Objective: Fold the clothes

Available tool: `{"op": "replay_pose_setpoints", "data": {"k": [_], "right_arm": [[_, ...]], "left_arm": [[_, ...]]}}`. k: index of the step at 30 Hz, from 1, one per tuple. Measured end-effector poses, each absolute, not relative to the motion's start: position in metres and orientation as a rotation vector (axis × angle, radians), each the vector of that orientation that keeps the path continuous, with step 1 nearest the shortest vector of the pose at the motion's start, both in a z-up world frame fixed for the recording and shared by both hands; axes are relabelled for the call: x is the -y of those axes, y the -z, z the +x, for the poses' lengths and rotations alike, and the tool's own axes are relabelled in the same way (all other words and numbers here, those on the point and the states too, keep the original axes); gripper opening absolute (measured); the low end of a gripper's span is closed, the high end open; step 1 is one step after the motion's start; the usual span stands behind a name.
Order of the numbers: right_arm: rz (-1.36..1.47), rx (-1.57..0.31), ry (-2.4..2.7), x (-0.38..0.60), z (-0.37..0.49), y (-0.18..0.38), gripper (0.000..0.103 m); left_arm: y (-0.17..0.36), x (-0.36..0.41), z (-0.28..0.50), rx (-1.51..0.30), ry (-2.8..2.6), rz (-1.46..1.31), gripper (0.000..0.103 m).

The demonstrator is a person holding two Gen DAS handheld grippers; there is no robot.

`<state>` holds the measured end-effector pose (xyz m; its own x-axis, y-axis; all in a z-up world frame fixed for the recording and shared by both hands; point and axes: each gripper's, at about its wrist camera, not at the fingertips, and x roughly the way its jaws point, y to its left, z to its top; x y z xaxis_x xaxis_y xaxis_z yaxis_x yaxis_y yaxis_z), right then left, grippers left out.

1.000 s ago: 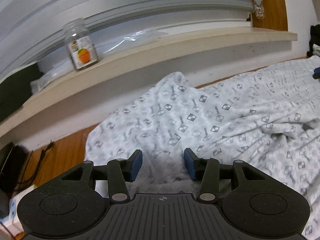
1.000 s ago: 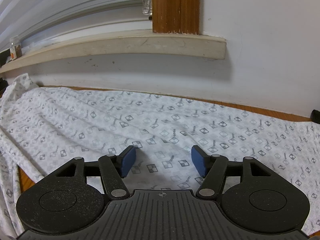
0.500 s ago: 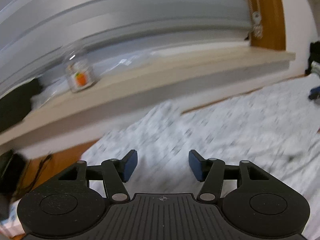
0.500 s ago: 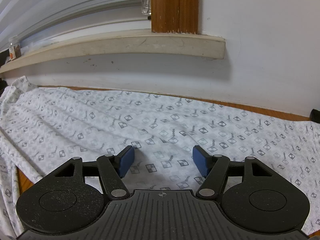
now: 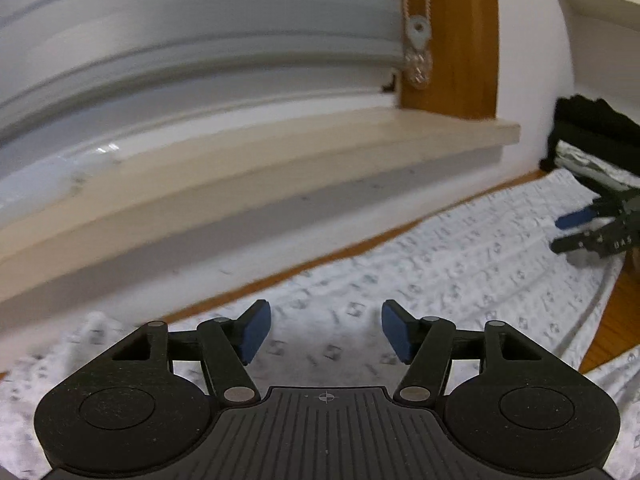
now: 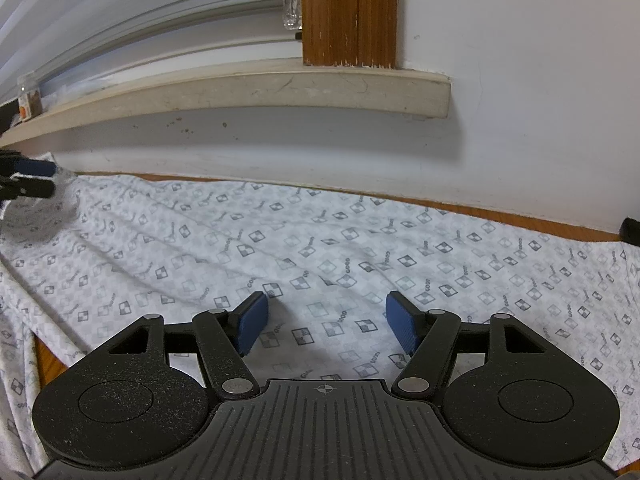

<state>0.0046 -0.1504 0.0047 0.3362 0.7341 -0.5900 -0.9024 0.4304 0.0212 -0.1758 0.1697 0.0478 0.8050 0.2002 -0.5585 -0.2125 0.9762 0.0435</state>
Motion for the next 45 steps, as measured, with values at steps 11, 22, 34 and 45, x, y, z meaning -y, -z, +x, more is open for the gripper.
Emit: {"op": "replay_pose_setpoints", "data": {"k": [11, 22, 34, 45], "right_arm": [[-0.42, -0.529, -1.268, 0.061, -0.034, -0.025, 0.02], [-0.543, -0.496, -1.275, -0.044, -0.064, -0.016, 0.02], [-0.504, -0.361, -1.168, 0.154, -0.079, -0.073, 0.056], [-0.474, -0.482, -0.812, 0.365, -0.14, -0.041, 0.044]], "left_arm": [[-0.028, -0.166, -0.177, -0.665, -0.12, -0.02, 0.069], [-0.028, -0.167, -0.176, -0.668, -0.109, -0.024, 0.071], [-0.029, -0.166, -0.178, -0.668, -0.117, -0.009, 0.074], [-0.041, -0.115, -0.176, -0.619, 0.046, 0.067, 0.089]]}}
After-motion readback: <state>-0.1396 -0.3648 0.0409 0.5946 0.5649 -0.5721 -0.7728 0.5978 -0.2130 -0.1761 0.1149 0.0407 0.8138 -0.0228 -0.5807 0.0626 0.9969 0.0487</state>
